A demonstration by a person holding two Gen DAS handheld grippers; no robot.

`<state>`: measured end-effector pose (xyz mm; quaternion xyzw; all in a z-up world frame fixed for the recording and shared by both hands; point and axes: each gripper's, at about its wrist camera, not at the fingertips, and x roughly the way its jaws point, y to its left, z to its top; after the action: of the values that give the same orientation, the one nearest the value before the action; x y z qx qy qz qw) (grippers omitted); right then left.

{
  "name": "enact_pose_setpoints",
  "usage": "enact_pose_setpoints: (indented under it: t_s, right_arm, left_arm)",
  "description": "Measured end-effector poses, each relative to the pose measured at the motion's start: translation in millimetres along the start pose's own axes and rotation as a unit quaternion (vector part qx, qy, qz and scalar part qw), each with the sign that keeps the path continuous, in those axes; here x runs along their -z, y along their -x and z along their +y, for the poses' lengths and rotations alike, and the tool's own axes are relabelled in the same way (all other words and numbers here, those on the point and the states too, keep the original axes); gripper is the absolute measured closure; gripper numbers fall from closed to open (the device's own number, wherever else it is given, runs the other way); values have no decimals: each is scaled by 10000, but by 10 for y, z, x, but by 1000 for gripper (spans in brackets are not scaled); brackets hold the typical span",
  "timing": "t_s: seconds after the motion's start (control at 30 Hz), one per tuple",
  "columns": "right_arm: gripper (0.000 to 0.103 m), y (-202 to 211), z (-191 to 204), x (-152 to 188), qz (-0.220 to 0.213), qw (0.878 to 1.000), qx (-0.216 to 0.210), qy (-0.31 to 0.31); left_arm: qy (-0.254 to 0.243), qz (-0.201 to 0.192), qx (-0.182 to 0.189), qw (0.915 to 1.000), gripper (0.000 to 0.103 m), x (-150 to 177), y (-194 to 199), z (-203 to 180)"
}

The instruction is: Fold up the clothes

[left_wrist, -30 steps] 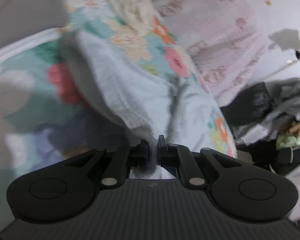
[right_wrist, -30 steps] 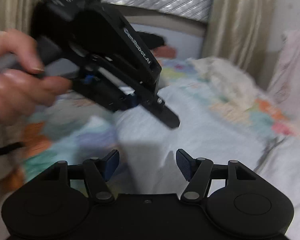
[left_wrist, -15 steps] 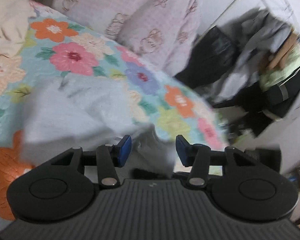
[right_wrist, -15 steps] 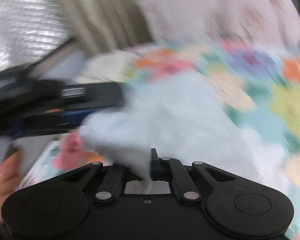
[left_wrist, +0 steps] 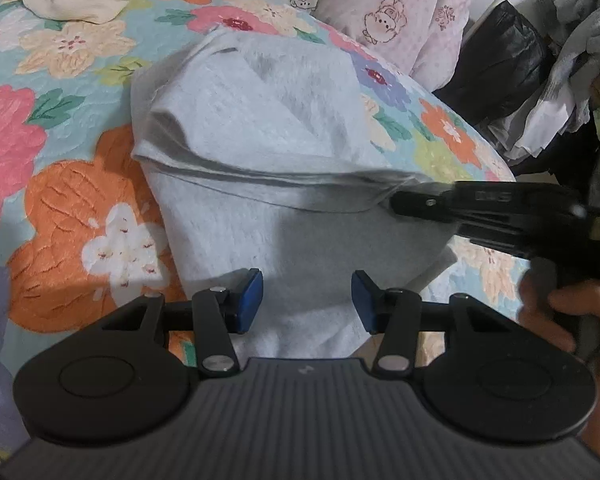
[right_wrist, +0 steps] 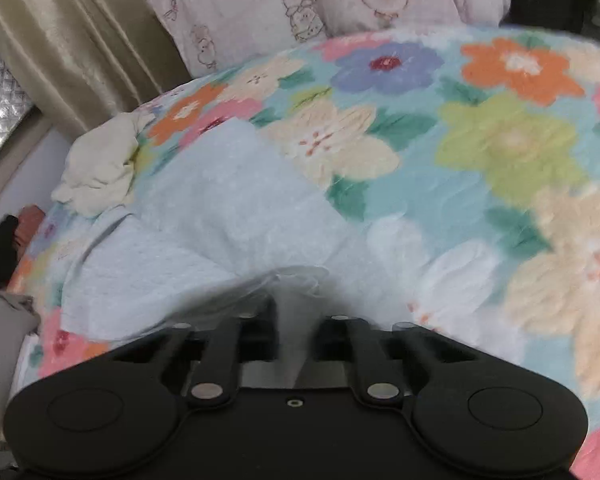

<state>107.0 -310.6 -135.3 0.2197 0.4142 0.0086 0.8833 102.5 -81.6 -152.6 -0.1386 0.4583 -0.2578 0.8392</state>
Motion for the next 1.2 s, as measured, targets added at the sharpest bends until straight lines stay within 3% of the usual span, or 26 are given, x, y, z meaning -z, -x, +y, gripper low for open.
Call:
enact_pose_setpoints:
  t_s: [0.13,0.23,0.4,0.47,0.5,0.53,0.6,0.67,0.7,0.8,0.87,1.1,1.2]
  right_arm:
    - [92,273,154,13,-194,9982,-134,554]
    - [92,113,103,24,241,9984,211,462]
    - [87,-227,104,73,833,9889,921,812]
    - [72,-153,214,64,714,9818,1238,1249]
    - [59,-103,253,58,626,9761,1468,1479]
    - [55,-43,269,42,515,9673,1821,1689]
    - [51,146,266,-21,217,9568,2069,2031]
    - [50,351,262,-161,-98,9550,1935,2244]
    - [50,421,287,-242,-234,9573,1636,2372]
    - [50,491,378,-410,-515,9579,423,2793]
    - [50,395,400,-416,-573,9493,-421,3063]
    - [49,121,437,-114,-506,9227,-932,3707]
    - [48,129,499,-54,-519,9181,-1158,3756]
  left_arm:
    - [-45,156,-10,9999,55,48,-10,40]
    - [22,395,-73,9992,59,99,-84,103]
    - [31,421,-126,9990,65,90,-81,145]
    - [69,399,-89,9991,66,58,8,158]
    - [103,316,-16,9994,66,33,91,165]
    - [79,95,87,9999,62,-8,229,159]
    - [-259,-401,-45,9989,57,-109,488,107]
    - [-519,-771,-227,9954,47,-211,664,89]
    - [-565,-880,-252,9942,45,-260,693,109]
    - [-426,-1017,-265,9935,45,-394,596,233]
    - [-244,-1099,-376,9929,43,-474,487,334]
    - [32,-867,35,9962,40,-666,13,539]
    - [83,-696,114,9975,41,-725,-106,569]
